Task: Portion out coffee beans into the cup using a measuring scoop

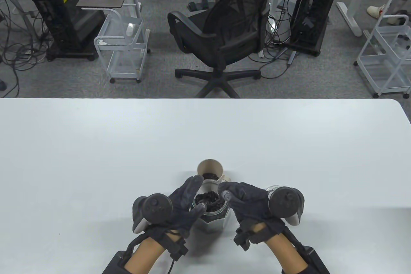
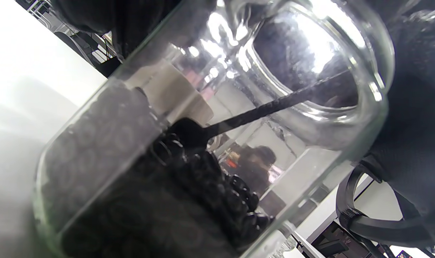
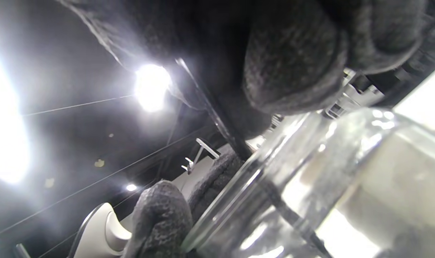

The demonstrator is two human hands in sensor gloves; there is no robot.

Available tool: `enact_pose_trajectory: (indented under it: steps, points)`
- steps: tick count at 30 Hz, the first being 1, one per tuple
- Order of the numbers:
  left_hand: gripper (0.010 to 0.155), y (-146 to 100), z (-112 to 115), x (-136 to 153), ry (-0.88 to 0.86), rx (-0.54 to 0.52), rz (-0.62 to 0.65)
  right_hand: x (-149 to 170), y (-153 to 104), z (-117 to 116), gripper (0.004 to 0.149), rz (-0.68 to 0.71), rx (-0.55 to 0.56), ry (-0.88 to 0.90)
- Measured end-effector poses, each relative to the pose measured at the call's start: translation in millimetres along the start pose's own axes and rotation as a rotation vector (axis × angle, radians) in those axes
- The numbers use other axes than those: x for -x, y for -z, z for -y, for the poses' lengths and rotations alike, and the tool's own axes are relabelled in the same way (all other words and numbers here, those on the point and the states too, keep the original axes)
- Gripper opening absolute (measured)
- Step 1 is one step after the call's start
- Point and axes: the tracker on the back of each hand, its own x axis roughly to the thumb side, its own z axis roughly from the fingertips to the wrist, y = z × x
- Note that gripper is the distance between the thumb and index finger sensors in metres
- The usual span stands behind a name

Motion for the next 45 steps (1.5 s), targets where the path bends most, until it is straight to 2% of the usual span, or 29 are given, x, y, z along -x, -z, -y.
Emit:
enact_pose_trajectory:
  steps: [17, 31, 45]
  points:
    - [0.087, 0, 0, 0, -0.005, 0.004, -0.003, 49, -14, 25, 0.039, -0.479, 0.252, 0.414]
    - [0.087, -1, 0, 0, -0.002, 0.005, -0.004, 75, -25, 40, 0.039, -0.635, 0.353, 0.634]
    - [0.087, -1, 0, 0, -0.001, 0.006, -0.004, 93, -32, 57, 0.039, -0.676, 0.424, 0.736]
